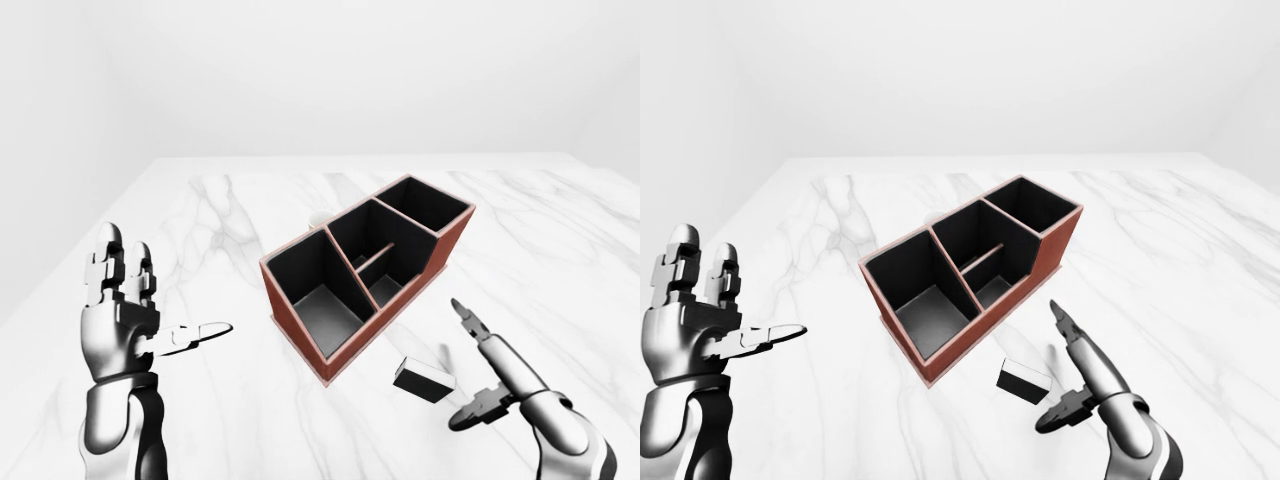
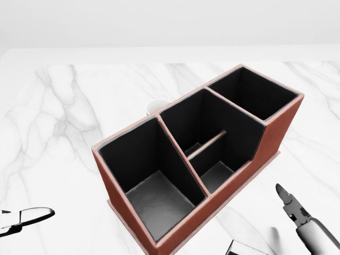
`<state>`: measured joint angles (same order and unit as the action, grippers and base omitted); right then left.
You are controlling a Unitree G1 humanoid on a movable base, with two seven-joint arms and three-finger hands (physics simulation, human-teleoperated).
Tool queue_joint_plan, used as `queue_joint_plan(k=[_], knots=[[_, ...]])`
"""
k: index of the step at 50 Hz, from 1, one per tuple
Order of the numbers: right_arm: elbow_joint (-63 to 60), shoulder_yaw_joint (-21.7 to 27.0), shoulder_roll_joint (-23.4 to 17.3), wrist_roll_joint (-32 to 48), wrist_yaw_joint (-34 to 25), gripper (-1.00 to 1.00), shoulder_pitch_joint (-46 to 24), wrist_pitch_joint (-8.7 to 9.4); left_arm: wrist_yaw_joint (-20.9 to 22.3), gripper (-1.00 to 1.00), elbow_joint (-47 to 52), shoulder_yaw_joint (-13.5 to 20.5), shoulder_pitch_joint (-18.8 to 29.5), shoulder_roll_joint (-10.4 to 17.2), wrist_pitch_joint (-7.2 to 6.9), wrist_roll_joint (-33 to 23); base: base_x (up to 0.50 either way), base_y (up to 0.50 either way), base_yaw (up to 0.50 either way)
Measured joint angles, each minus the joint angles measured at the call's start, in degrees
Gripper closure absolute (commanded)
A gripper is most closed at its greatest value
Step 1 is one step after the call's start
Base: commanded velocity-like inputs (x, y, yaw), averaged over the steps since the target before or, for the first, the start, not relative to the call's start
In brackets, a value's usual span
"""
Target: Pick up the book and place it in the left compartment of the caddy.
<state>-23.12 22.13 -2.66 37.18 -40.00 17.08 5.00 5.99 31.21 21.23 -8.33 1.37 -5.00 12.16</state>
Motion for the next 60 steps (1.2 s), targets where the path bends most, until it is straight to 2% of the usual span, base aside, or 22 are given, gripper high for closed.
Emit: queue_joint_plan(k=[60], knots=[[9.33, -2.81, -4.16, 0.88, 0.00, -1.00, -4.40, 0.00, -0.16, -1.00, -1.04, 0.06, 0.21, 0.20, 0.00, -0.01, 0.00, 0.00, 0.00]])
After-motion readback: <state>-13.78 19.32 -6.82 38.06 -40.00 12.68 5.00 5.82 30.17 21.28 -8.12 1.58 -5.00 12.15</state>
